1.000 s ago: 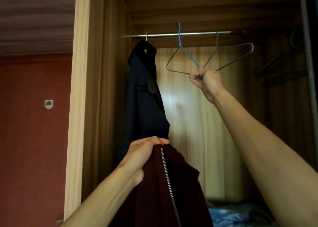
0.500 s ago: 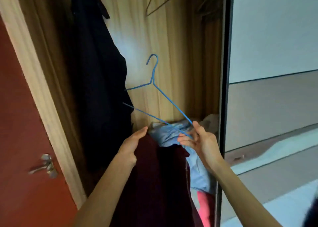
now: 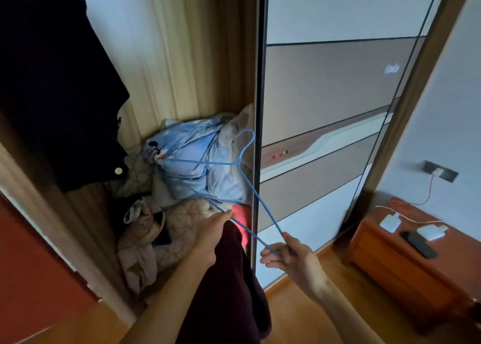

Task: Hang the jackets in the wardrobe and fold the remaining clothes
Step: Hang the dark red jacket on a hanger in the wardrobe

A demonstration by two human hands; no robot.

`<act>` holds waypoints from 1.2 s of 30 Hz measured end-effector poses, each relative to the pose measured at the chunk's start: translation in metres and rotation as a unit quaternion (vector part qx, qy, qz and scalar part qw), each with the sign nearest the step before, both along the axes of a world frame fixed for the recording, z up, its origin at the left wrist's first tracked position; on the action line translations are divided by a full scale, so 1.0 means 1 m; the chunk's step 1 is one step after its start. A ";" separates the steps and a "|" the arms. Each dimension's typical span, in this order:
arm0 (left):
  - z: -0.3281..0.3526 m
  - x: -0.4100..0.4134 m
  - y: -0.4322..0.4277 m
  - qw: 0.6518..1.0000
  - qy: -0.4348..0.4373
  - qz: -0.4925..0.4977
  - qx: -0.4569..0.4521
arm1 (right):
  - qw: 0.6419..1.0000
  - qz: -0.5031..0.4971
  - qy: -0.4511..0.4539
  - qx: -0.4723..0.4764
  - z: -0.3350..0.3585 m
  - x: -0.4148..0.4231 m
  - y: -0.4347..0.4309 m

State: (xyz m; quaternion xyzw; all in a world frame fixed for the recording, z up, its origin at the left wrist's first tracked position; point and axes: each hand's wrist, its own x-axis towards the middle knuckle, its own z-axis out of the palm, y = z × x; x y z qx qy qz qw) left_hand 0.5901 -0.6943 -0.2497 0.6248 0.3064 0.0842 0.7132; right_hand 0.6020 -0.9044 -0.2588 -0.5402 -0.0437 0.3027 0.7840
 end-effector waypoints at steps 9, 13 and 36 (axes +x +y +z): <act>0.006 -0.012 -0.048 0.967 -0.069 -0.130 0.211 | 0.999 0.019 -0.040 -0.013 0.008 0.029 -0.017; 0.003 -0.014 -0.057 0.957 -0.080 -0.159 0.230 | 0.999 -0.021 -0.039 0.029 0.047 0.067 -0.020; 0.015 0.026 -0.100 0.949 0.015 -0.256 0.184 | 0.937 -0.117 -0.140 -0.297 -0.114 0.035 -0.162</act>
